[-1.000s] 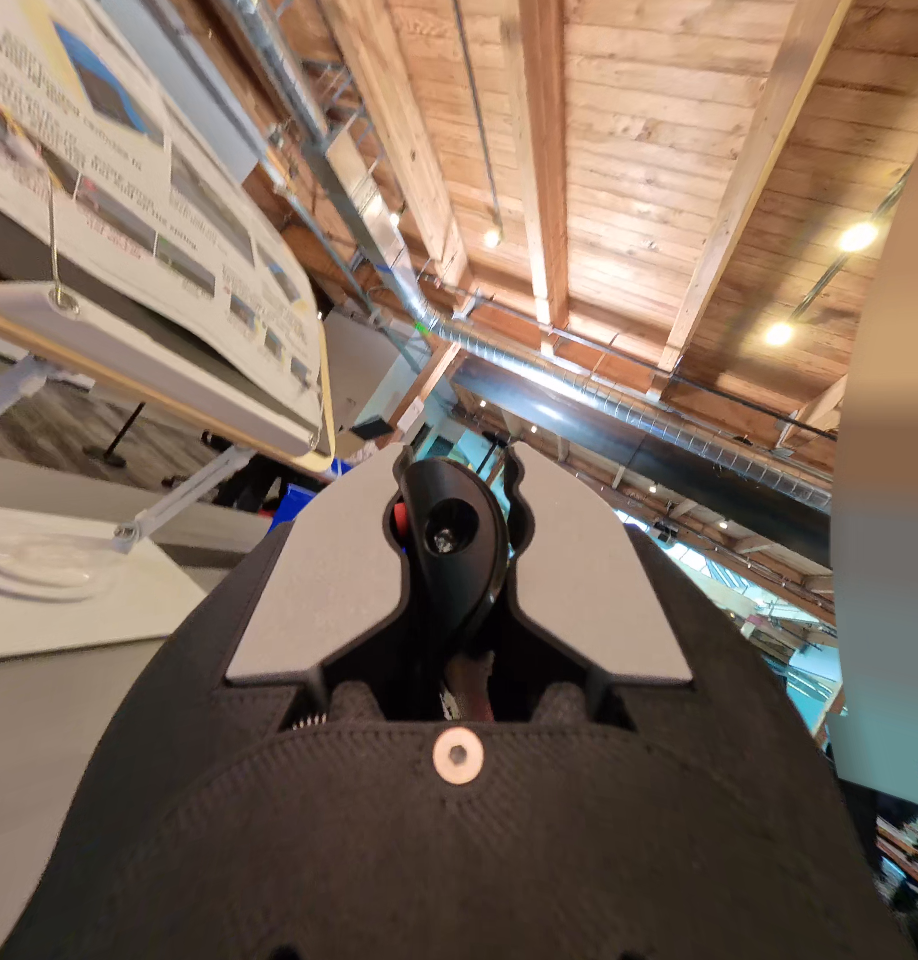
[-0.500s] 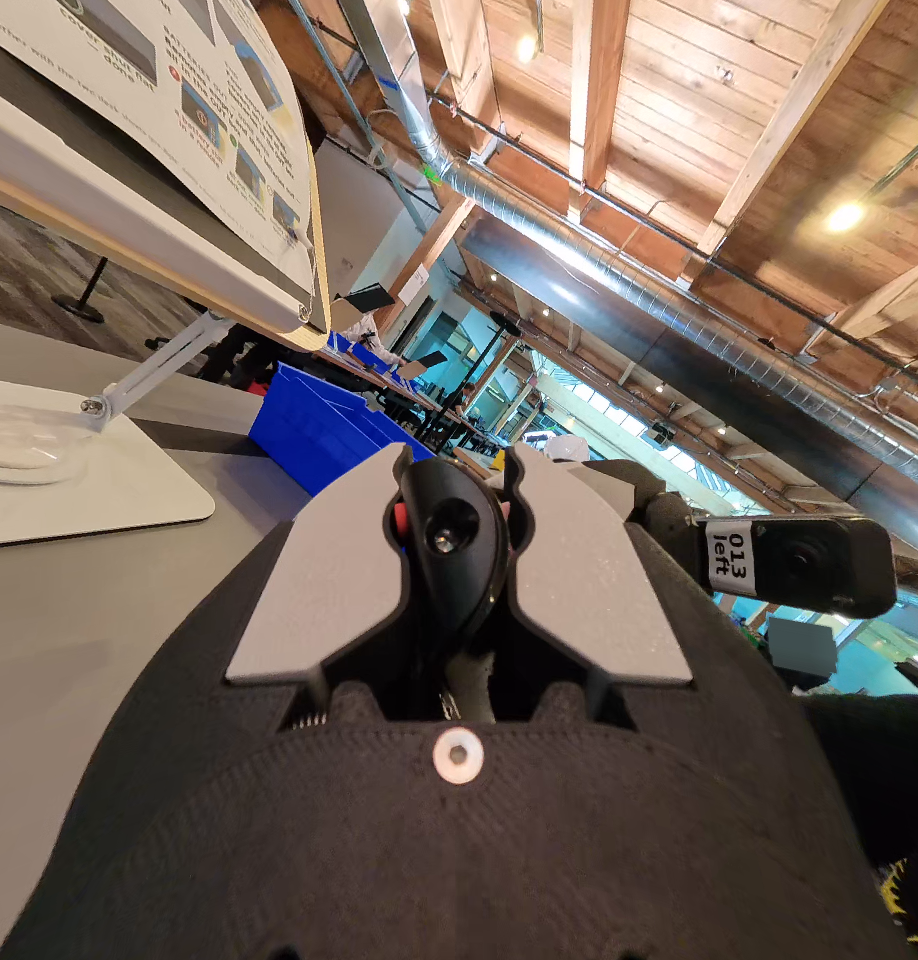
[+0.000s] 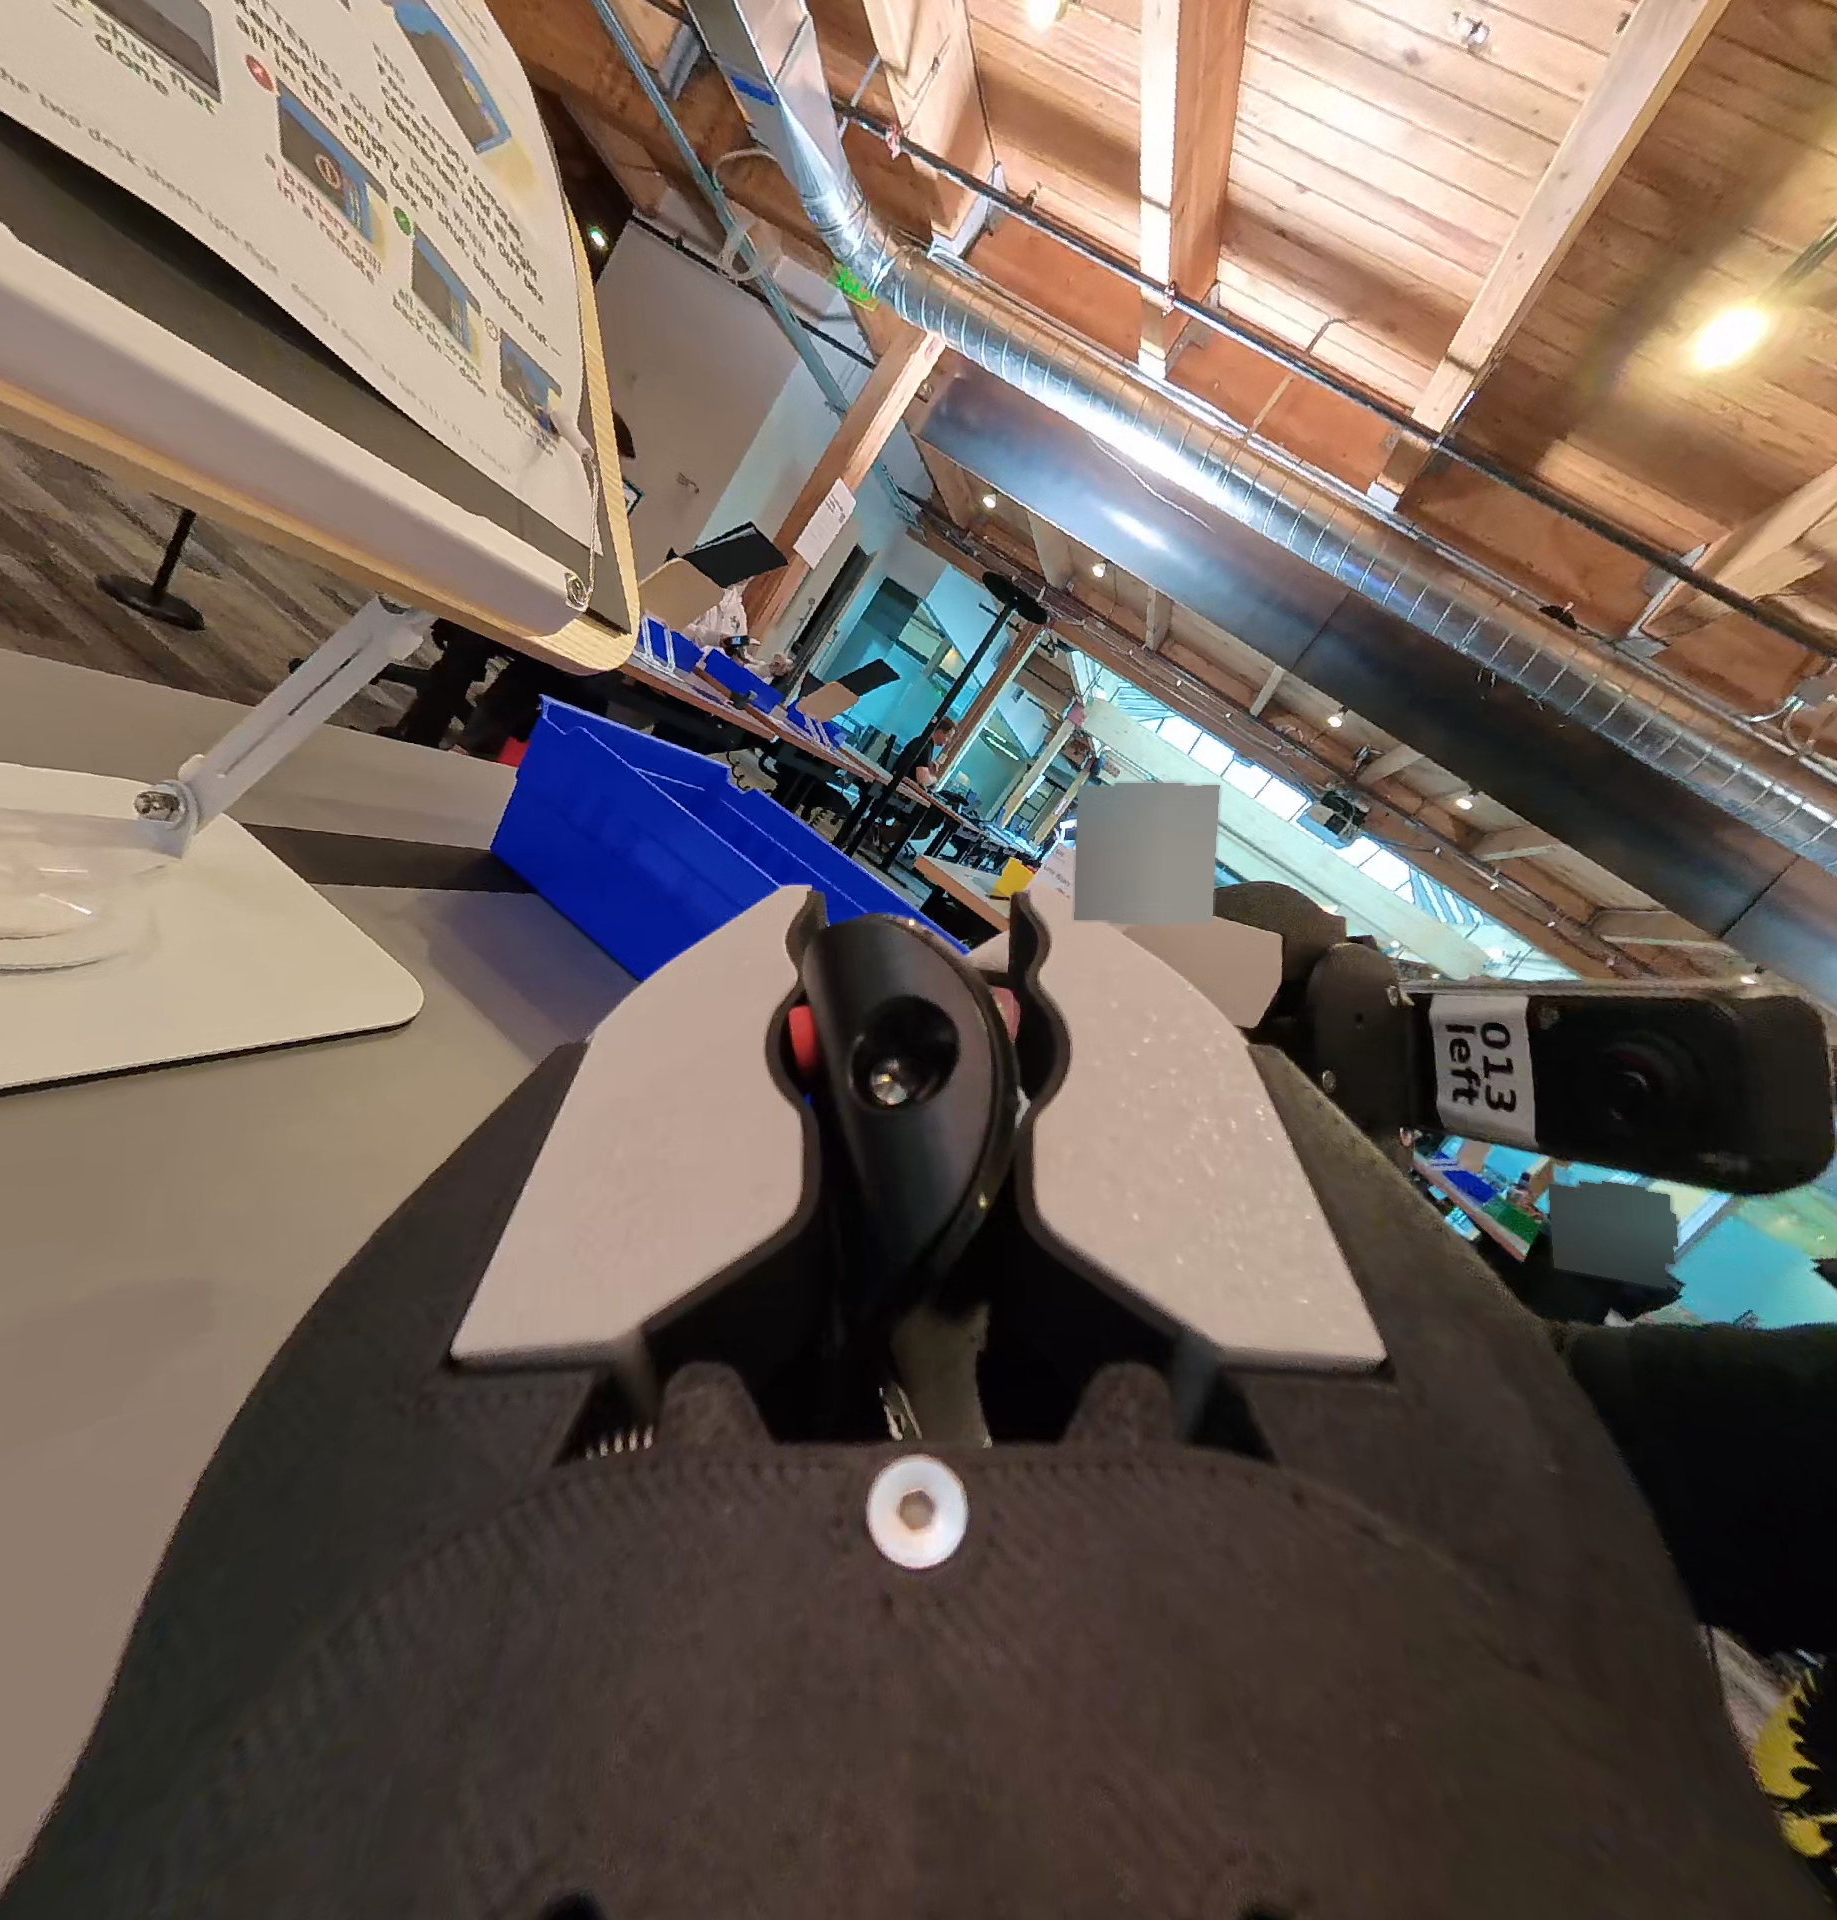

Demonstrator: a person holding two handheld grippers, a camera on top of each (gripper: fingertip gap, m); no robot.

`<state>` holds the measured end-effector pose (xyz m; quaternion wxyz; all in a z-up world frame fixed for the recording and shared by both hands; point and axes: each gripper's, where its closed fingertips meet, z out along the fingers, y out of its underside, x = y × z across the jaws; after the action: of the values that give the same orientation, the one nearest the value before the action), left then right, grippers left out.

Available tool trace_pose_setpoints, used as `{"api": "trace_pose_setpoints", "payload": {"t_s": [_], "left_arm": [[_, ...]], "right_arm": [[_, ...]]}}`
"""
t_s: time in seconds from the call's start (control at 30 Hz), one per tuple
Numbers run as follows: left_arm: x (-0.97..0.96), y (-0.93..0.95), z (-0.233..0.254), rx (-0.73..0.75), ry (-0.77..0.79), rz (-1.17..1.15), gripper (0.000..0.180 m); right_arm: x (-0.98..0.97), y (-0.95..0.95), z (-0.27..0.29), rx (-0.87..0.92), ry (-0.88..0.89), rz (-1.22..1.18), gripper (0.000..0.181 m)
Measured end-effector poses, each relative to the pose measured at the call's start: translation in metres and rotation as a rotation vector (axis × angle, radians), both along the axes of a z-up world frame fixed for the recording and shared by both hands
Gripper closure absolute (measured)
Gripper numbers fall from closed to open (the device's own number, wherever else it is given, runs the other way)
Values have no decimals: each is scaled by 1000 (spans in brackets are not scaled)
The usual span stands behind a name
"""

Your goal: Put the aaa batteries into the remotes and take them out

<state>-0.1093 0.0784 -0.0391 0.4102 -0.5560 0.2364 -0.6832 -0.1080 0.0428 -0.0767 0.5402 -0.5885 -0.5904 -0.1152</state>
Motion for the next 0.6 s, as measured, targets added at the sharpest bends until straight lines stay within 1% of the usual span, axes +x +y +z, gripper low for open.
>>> {"api": "trace_pose_setpoints", "payload": {"t_s": [0.07, 0.13, 0.17, 0.23, 0.3, 0.37, 0.4, 0.5, 0.6], "left_arm": [[-1, 2, 0, -25, -17, -3, 145], [-5, 6, 0, -70, -58, 0, 145], [-7, 9, 1, -94, -81, 1, 145], [-9, 11, 1, -133, -116, 2, 145], [-9, 10, 2, -155, -140, -10, 145], [-8, 8, 4, -167, -156, -18, 145], [-7, 8, 4, -165, -154, -9, 145], [-10, 11, 3, -172, -163, 11, 144], [-13, 13, 6, -172, -190, 15, 144]], "right_arm": [[0, -3, 2, -80, 98, -17, 107], [2, -8, -6, -195, 164, -56, 94], [2, -11, -13, -253, 177, -79, 94], [0, -15, -30, -287, 158, -132, 94], [2, -14, -53, -299, 86, -220, 97], [13, -7, -74, -270, -23, -334, 111], [15, -3, -77, -230, -58, -368, 111], [19, 2, -74, -152, -71, -413, 117], [20, 4, -66, -137, -40, -396, 121]]}}
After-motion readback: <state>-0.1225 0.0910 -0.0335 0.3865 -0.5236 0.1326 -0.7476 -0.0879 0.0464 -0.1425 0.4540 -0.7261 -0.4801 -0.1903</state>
